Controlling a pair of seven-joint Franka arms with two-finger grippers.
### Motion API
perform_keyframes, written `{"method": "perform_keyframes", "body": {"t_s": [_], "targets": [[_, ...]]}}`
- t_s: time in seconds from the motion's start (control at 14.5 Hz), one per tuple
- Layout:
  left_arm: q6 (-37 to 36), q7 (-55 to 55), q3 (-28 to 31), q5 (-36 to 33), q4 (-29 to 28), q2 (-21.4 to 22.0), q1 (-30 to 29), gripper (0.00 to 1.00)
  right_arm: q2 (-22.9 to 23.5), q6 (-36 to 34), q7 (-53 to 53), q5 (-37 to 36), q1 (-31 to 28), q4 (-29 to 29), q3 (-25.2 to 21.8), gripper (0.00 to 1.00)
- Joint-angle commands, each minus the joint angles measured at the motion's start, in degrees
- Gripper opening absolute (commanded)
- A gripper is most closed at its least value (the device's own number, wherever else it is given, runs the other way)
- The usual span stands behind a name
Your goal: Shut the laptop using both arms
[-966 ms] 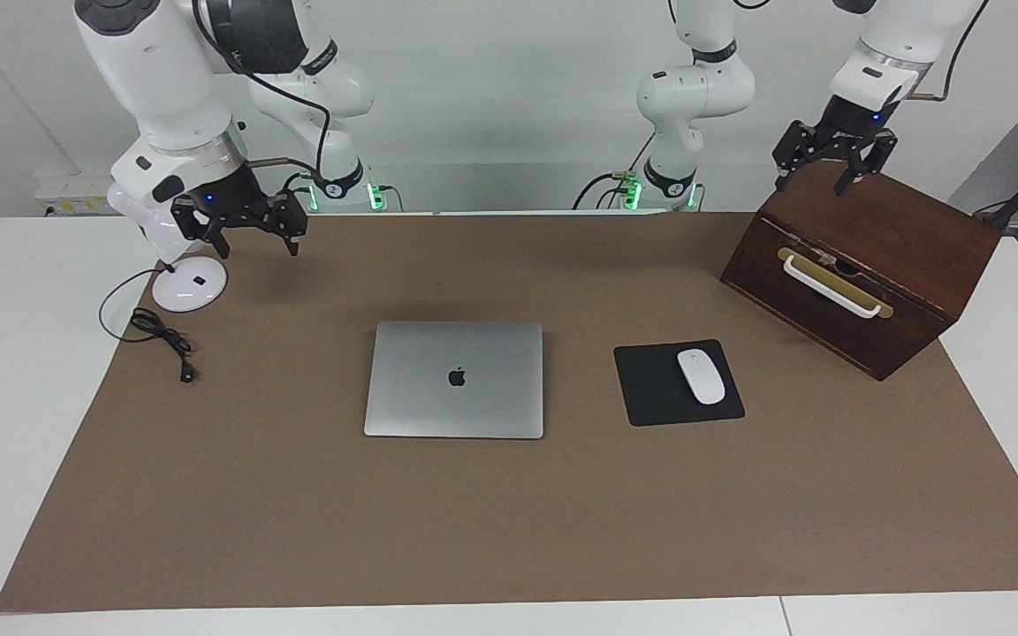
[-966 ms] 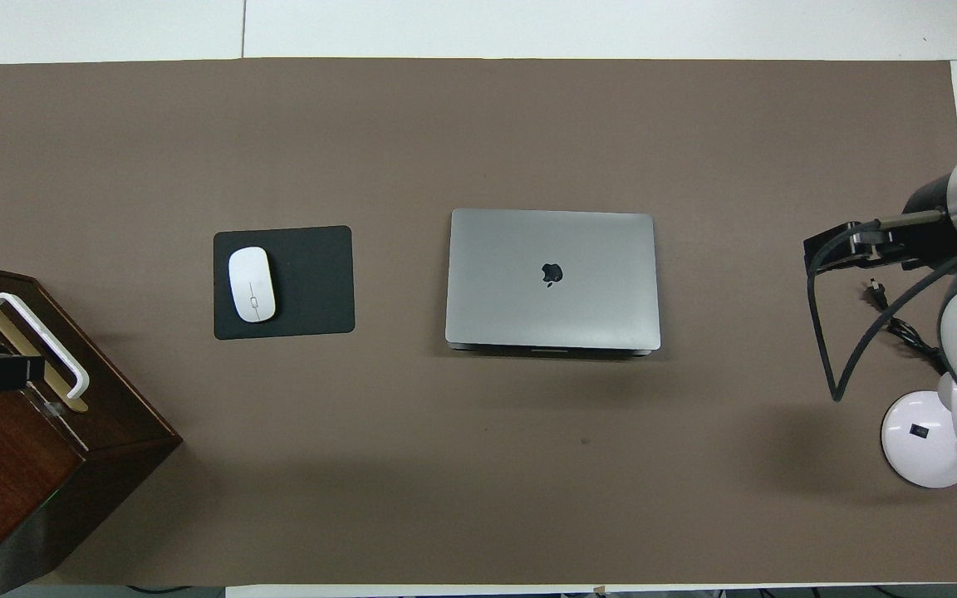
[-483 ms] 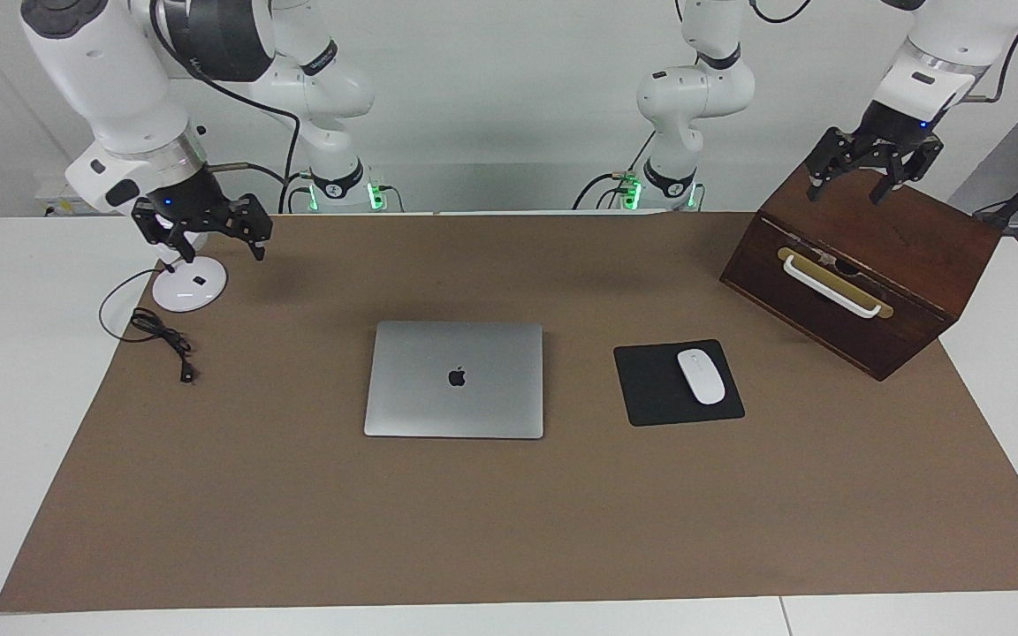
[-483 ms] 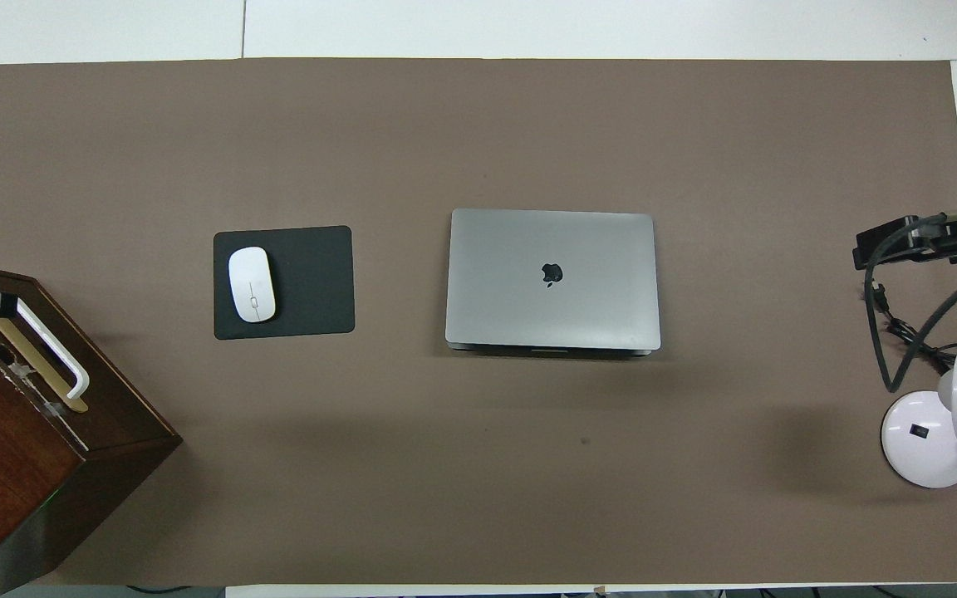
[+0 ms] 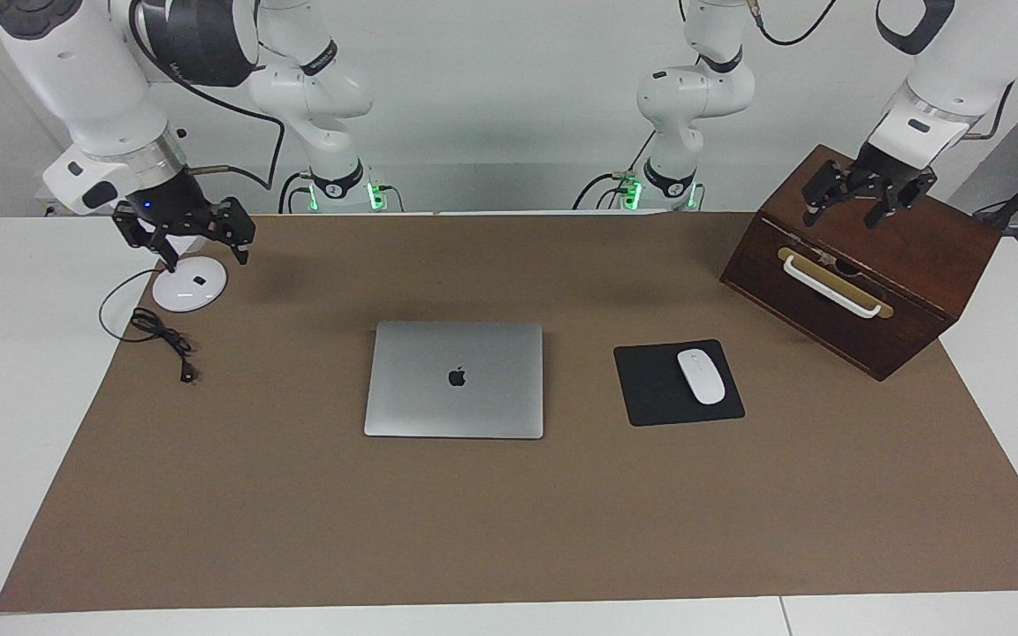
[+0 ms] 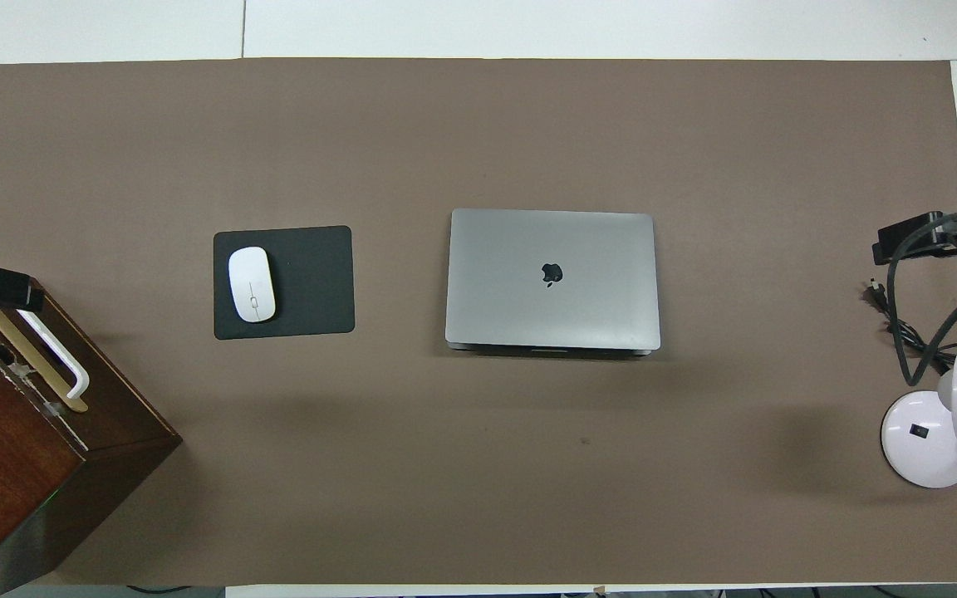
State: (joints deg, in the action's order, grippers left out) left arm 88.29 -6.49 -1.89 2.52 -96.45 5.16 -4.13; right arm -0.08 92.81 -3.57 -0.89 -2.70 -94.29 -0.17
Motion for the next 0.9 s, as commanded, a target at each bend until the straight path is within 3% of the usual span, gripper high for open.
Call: {"method": "perform_keyframes", "body": {"t_s": [0.0,0.83], "targets": [[-0.8,1.4,-0.6,-1.5,0.2,0.3,-0.4,1.00,-0.4,1.1,-1.0,-0.2,-0.5,-0.7,0.2,1.00],[0.1,1.0,-0.7,-1.5,0.3,0.2,0.4,1.00,-0.5,0.4,-1.0,-0.2,-0.3,-0.7,0.2,1.00]]}}
